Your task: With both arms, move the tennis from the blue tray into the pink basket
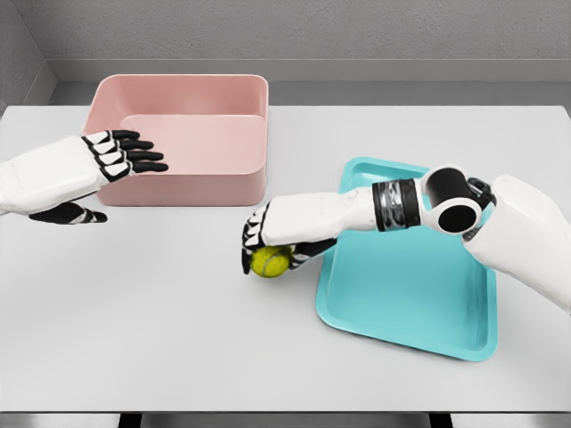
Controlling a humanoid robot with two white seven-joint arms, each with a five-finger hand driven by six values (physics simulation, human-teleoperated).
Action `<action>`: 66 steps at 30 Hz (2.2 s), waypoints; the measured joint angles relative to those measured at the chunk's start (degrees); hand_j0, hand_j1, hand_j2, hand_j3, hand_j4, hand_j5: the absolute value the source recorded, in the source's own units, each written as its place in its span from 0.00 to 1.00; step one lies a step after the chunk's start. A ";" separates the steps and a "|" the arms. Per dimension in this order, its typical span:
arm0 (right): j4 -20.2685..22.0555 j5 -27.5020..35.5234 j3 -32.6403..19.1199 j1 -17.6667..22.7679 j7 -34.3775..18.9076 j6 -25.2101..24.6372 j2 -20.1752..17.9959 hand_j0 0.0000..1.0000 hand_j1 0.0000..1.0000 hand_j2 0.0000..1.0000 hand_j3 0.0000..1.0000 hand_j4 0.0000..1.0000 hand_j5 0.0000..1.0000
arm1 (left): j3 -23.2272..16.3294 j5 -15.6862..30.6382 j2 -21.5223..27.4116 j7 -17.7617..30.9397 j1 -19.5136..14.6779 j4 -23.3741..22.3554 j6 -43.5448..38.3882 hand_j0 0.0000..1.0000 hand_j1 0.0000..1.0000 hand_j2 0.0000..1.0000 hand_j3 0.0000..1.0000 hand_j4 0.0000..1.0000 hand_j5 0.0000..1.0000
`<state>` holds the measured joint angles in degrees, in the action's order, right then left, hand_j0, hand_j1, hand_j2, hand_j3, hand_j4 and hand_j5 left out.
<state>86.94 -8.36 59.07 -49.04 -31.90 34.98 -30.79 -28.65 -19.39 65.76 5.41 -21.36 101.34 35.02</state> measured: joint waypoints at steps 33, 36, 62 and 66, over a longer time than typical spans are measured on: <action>-8.05 -0.73 4.59 -0.88 0.90 -2.70 4.06 1.00 1.00 1.00 1.00 1.00 1.00 | -16.38 0.63 -10.29 9.00 -16.87 -0.08 0.03 1.00 1.00 1.00 1.00 1.00 1.00; -7.49 -0.64 4.52 -2.99 0.71 -1.33 2.37 1.00 1.00 1.00 1.00 1.00 1.00 | -17.06 0.57 -9.22 11.69 -17.58 -0.09 0.05 1.00 1.00 1.00 1.00 1.00 1.00; -12.27 -0.24 -1.19 -6.68 14.82 0.13 -19.01 1.00 1.00 1.00 1.00 1.00 1.00 | -27.66 0.15 -18.64 15.67 -26.54 -0.16 0.05 1.00 1.00 1.00 1.00 1.00 1.00; -14.75 -0.30 -3.04 -6.50 16.69 0.12 -19.29 1.00 1.00 1.00 1.00 1.00 1.00 | -29.85 -0.55 -19.43 18.29 -27.77 -0.17 0.07 1.00 1.00 1.00 1.00 1.00 1.00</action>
<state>72.19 -8.66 56.03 -55.55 -15.20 35.09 -50.08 -58.50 -19.93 46.33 23.69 -49.13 101.17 35.09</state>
